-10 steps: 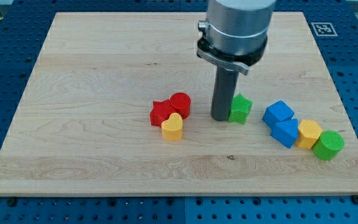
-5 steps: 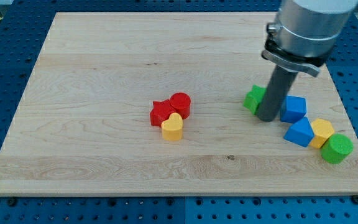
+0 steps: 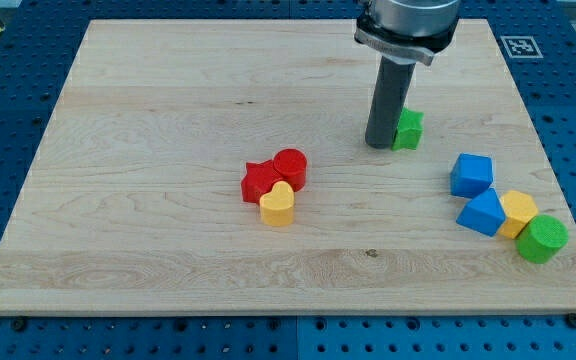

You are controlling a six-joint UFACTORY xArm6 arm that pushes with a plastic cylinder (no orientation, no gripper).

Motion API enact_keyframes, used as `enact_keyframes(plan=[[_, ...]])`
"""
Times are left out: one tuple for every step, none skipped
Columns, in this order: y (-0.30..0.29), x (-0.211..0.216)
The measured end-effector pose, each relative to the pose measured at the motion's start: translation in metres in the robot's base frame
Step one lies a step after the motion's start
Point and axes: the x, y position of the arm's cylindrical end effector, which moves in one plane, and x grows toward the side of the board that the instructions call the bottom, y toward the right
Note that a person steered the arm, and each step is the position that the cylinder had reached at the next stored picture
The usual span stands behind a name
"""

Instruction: Slide the green star to the center right

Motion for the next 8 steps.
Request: enact_keyframes(plan=[[0.007, -0.017], [0.018, -0.022], [0.032, -0.012], [0.044, 0.006], [0.054, 0.023], [0.076, 0.03], [0.1, 0.03], [0.132, 0.034]])
